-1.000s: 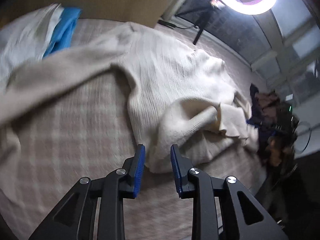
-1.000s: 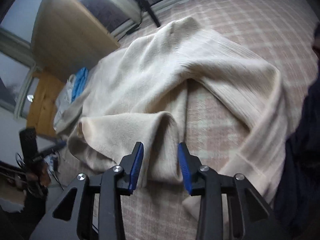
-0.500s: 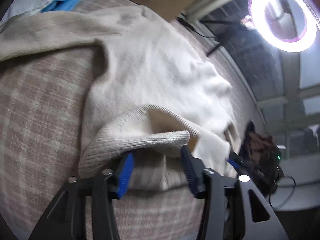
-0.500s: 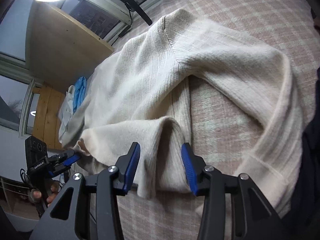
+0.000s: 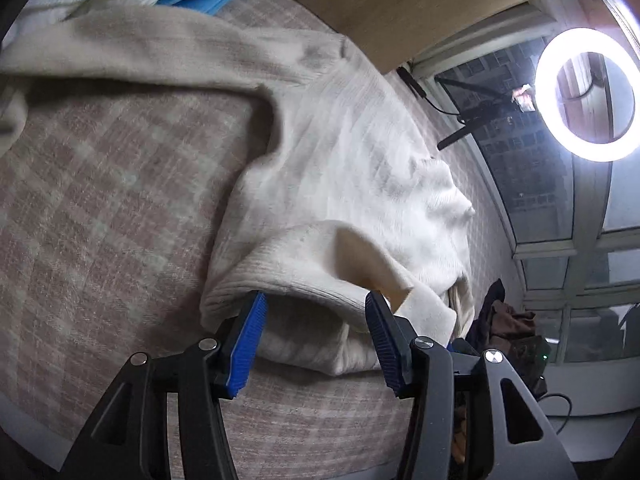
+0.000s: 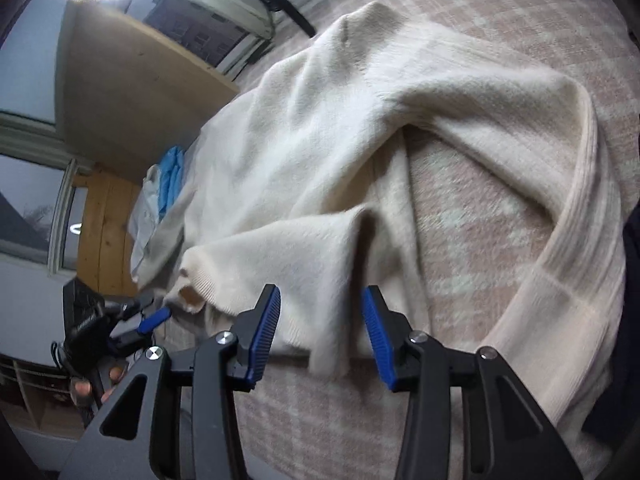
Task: Fold clothes
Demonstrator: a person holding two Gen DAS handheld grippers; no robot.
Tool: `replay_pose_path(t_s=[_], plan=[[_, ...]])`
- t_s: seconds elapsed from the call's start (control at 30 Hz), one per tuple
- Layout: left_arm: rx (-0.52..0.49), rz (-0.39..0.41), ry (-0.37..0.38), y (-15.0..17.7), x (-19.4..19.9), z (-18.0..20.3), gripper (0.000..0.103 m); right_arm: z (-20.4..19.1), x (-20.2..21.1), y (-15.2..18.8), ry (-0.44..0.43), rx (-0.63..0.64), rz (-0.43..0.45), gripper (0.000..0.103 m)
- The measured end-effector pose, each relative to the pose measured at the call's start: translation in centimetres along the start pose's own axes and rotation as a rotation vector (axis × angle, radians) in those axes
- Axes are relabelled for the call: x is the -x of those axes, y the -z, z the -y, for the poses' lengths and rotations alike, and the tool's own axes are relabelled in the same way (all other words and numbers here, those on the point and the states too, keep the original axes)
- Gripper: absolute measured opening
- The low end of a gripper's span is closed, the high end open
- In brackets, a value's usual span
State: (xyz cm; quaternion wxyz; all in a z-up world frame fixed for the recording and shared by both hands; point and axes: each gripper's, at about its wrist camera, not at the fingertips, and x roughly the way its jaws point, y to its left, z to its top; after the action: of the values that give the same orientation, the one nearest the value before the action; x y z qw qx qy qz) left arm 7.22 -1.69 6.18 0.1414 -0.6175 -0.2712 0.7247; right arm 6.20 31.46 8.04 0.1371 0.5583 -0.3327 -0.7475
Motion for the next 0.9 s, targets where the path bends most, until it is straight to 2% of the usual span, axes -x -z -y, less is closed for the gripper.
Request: replay_pose_path(t_s=[0.17,0.23,0.27,0.3,0.33,0.37,0.53,0.7,0.77,0.8,0.9], plan=[[0.024,-0.033,-0.013,-0.8,-2.2,0.8,0.05,-0.7,0.5,0.0,-0.007,-0.009,0.015,0.043],[0.038,-0.053,-0.015,-1.2,-3.5,0.7,0.045,-0.9,1.3,0.1,-0.018,-0.014,0.034,0.043],[0.045,-0.058,-0.007,-1.3,-3.9,0.6,0.04,-0.7,1.7,0.2,-0.025,-0.018,0.039,0.043],[0.047,-0.062,0.003,-1.3,-4.2,0.5,0.022,-0.5,2.0,0.2,-0.029,-0.023,0.041,0.043],[0.044,-0.066,0.014,-1.2,-4.3,0.3,0.011,-0.3,2.0,0.2,-0.023,-0.031,0.04,0.043],[0.04,-0.07,0.024,-1.2,-4.4,0.2,0.005,0.1,1.9,0.1,-0.012,-0.039,0.037,0.043],[-0.011,-0.04,0.049,-1.0,-3.3,0.4,0.006,1.3,-0.4,-0.4,-0.053,-0.096,-0.005,0.043],[-0.056,-0.02,0.082,-1.1,-1.1,0.5,0.006,0.6,-2.7,0.3,-0.031,-0.043,-0.039,0.042],[-0.085,-0.023,0.1,-1.2,0.1,0.2,0.006,0.3,-3.4,0.8,-0.046,-0.032,-0.044,0.024],[-0.104,-0.029,0.105,-1.2,0.8,0.1,0.006,0.1,-3.3,1.0,-0.049,-0.028,-0.039,0.006],[-0.174,-0.052,0.12,-0.8,3.6,-1.0,0.005,-0.8,-0.4,2.4,-0.051,0.002,0.029,0.006]])
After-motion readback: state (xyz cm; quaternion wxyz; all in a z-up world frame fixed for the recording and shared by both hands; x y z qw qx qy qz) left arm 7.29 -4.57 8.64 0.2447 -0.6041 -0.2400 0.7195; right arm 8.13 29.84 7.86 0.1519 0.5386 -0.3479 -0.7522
